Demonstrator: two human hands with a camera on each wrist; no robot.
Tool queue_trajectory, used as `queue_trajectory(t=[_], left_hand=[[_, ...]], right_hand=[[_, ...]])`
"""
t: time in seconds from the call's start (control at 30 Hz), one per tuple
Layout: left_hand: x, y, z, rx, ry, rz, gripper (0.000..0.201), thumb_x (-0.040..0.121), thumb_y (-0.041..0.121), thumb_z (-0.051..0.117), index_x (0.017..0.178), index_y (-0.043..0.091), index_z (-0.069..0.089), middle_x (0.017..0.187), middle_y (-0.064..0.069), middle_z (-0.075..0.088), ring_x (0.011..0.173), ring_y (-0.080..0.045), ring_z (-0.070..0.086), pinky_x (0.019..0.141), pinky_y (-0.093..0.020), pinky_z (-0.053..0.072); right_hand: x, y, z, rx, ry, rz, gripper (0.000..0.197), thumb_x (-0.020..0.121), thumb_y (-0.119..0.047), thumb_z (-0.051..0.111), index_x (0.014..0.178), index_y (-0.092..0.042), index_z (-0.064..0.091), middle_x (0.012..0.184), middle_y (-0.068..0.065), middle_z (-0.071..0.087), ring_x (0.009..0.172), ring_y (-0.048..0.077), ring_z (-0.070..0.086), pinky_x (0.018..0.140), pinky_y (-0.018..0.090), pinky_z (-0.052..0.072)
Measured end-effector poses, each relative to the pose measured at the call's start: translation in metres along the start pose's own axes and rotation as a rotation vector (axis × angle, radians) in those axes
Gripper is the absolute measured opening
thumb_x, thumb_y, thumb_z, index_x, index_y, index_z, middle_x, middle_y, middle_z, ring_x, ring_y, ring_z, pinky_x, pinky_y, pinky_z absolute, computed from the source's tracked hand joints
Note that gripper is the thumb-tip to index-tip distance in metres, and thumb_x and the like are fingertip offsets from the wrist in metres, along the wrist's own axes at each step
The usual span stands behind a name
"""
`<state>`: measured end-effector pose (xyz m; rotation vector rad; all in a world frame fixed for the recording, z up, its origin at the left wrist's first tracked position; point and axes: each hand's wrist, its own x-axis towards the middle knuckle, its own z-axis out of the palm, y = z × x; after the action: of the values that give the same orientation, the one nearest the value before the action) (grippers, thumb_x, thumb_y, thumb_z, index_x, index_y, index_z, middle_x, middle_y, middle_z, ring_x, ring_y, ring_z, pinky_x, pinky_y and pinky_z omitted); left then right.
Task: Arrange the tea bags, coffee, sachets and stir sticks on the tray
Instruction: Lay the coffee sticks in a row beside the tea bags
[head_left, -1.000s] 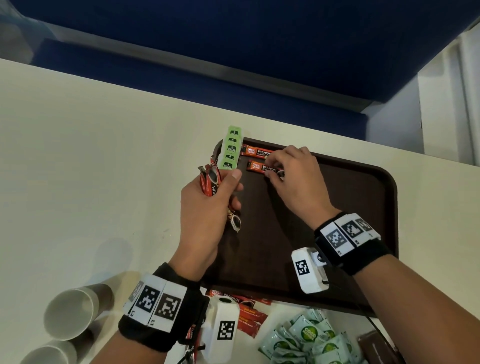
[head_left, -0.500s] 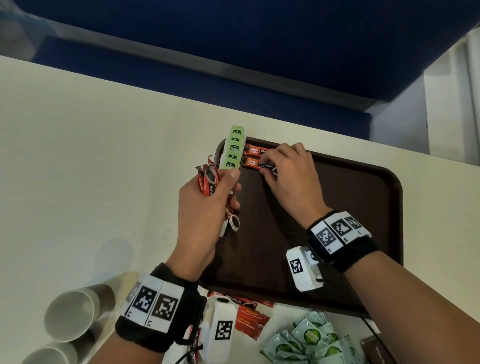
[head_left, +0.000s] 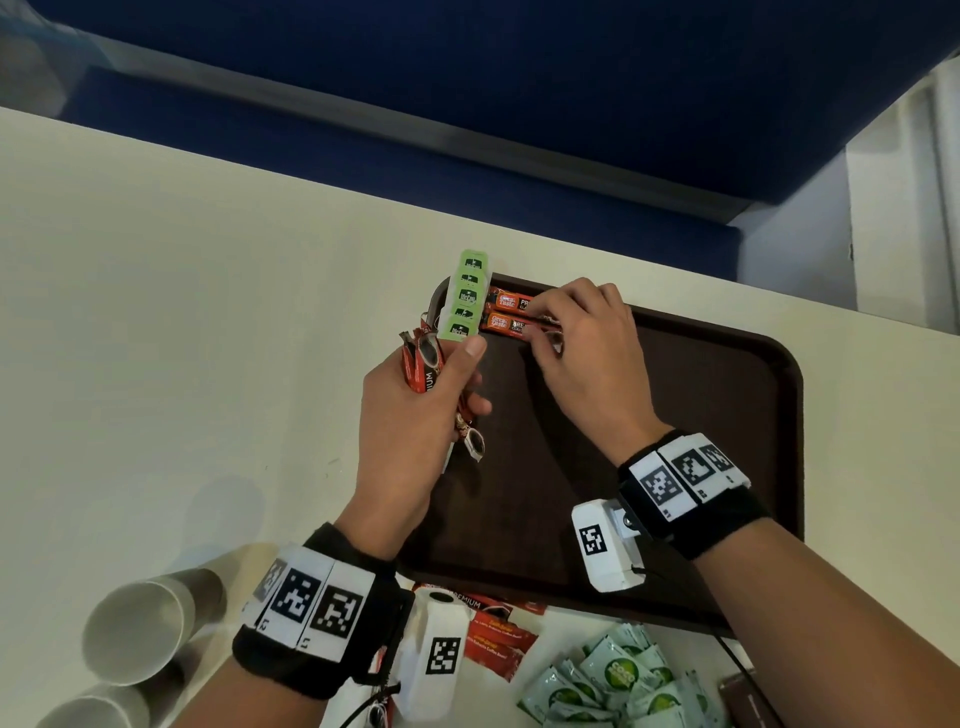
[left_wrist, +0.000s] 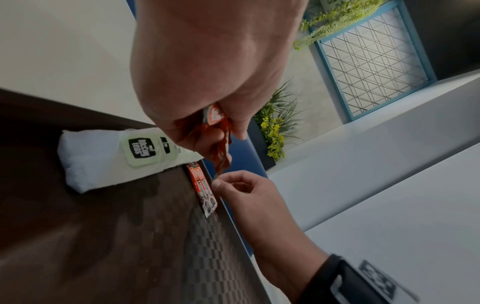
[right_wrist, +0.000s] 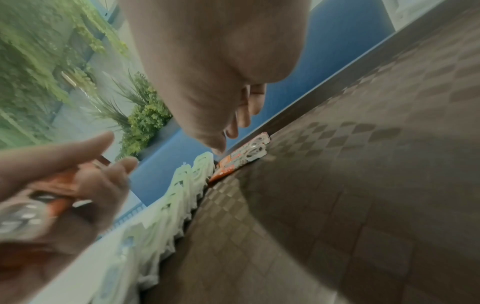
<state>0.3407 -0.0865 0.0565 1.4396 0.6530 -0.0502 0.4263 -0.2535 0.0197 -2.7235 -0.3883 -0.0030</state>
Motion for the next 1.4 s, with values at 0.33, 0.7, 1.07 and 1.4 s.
queue_trajectory(t=[0.33, 0.7, 1.07, 1.4], left_hand=[[0.000, 0.005, 0.024, -0.037, -0.056, 0.090, 0.014, 0.099, 0.031, 0.078, 0.107, 0.020, 0.080, 0.082, 0.003, 0.078, 0.066, -0.005, 0.069, 0.062, -0.021, 0.056], [-0.001, 0.005, 0.020, -0.157, -0.161, -0.013, 0.031, 0.098, 0.031, 0.079, 0.122, 0.013, 0.075, 0.103, -0.009, 0.082, 0.077, -0.027, 0.066, 0.055, -0.023, 0.050], [0.002, 0.006, 0.014, -0.147, -0.019, -0.024, 0.020, 0.111, 0.020, 0.059, 0.118, 0.010, 0.075, 0.078, 0.004, 0.072, 0.065, -0.011, 0.065, 0.044, -0.020, 0.040], [-0.011, 0.000, 0.026, -0.009, -0.054, 0.023, 0.016, 0.103, 0.033, 0.073, 0.098, 0.019, 0.076, 0.063, 0.002, 0.065, 0.056, -0.009, 0.058, 0.052, -0.023, 0.046]], right_hand=[[-0.069, -0.036, -0.057, 1.060, -0.420, 0.470, 0.019, 0.104, -0.028, 0.067, 0.118, -0.019, 0.076, 0.109, -0.002, 0.079, 0.097, 0.019, 0.075, 0.076, 0.028, 0.060], [-0.069, -0.021, -0.065, 1.125, -0.303, 0.543, 0.016, 0.097, -0.017, 0.076, 0.111, -0.011, 0.079, 0.101, 0.009, 0.080, 0.086, 0.021, 0.077, 0.074, 0.026, 0.060], [-0.070, -0.008, -0.068, 1.154, -0.157, 0.574, 0.021, 0.093, -0.015, 0.080, 0.114, -0.017, 0.078, 0.105, 0.003, 0.079, 0.093, 0.014, 0.074, 0.078, 0.025, 0.058], [-0.069, -0.017, -0.064, 0.742, -0.081, 0.260, 0.033, 0.090, -0.024, 0.085, 0.121, -0.029, 0.074, 0.113, -0.013, 0.075, 0.109, 0.006, 0.070, 0.090, 0.018, 0.056]])
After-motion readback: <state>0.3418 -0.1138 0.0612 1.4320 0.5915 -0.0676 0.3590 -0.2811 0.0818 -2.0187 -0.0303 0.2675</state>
